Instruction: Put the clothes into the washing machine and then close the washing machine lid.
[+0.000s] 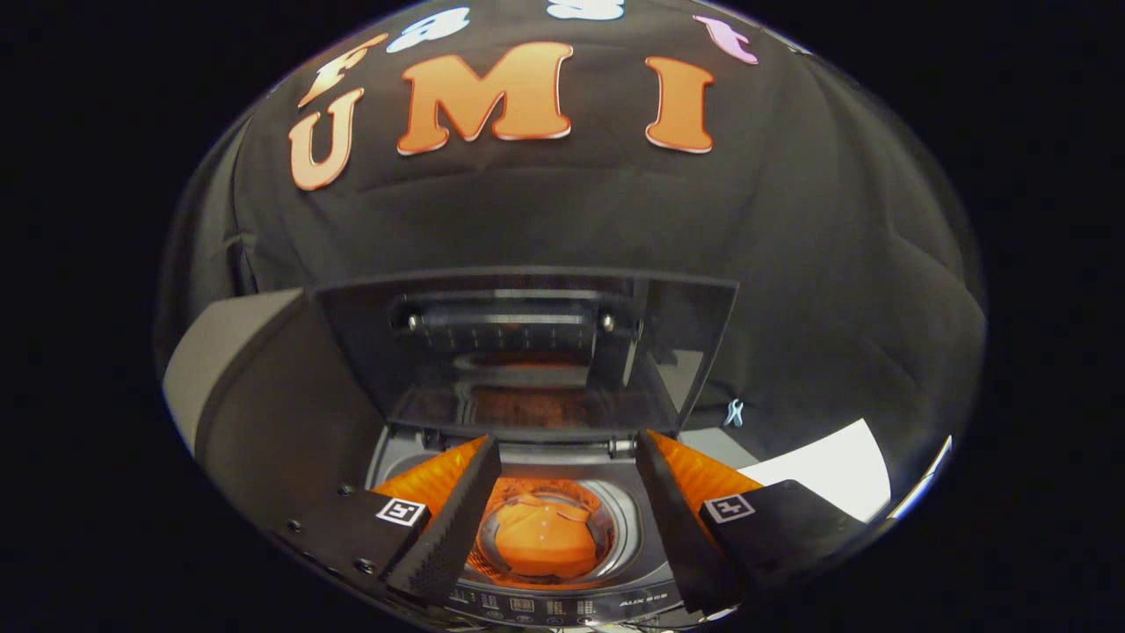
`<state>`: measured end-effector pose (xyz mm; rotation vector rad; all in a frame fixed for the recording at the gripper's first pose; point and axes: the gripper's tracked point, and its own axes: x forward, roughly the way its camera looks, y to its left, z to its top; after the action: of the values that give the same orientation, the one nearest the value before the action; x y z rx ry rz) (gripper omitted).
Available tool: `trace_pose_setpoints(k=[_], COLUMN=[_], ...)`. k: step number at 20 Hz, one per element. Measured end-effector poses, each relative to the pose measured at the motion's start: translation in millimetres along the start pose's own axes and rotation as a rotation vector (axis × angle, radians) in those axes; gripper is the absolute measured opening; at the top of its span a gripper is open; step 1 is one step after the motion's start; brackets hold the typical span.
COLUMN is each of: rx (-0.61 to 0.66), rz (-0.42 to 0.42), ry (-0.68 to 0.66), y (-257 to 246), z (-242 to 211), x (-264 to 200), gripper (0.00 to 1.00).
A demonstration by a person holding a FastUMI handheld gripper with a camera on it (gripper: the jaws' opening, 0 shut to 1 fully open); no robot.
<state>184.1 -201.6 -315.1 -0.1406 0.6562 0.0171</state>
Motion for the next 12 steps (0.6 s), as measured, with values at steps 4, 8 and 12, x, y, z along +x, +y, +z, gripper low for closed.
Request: trace_pose_setpoints(k=[4, 8, 12], rx=[0.054, 0.05, 0.048], rz=[0.039, 0.049, 0.064], ry=[-0.084, -0.14, -0.172], y=[11.8, 20.3, 35.7], z=[55.7, 105.0, 141.0], x=[-7.7, 3.2, 27.0], gripper=[0.99, 0.99, 1.0])
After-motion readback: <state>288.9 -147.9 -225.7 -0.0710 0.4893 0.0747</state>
